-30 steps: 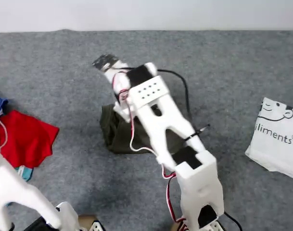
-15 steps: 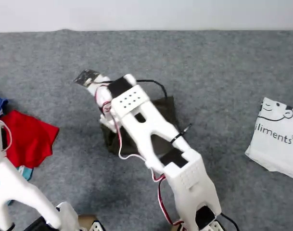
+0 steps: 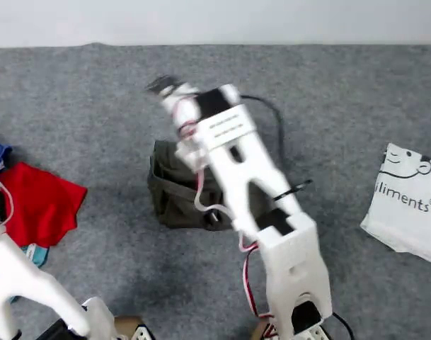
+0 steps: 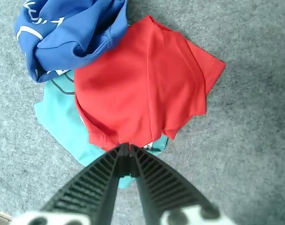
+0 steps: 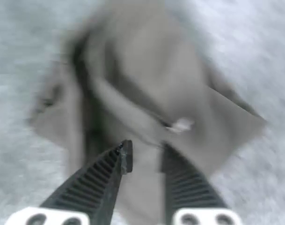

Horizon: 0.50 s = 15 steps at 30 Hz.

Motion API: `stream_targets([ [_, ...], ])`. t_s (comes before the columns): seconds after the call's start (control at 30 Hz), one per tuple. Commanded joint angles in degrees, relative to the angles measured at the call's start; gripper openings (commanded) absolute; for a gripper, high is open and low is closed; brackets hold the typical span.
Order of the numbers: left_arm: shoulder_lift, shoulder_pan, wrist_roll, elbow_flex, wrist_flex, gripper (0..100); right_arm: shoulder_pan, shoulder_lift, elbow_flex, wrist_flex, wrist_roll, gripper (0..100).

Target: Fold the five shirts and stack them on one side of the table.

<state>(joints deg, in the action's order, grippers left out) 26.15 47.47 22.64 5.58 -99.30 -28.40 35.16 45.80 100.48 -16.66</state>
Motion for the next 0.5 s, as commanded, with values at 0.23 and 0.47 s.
stream_targets([
  [0.23,1.76,1.49,0.0,-0.4,-1.23,1,5.93,3.65,0.62,1.98,-10.46,0.9],
  [0.47,5.54,1.23,0.0,-0.4,-1.14,1,-8.4,7.34,0.62,2.07,-10.29,0.9],
])
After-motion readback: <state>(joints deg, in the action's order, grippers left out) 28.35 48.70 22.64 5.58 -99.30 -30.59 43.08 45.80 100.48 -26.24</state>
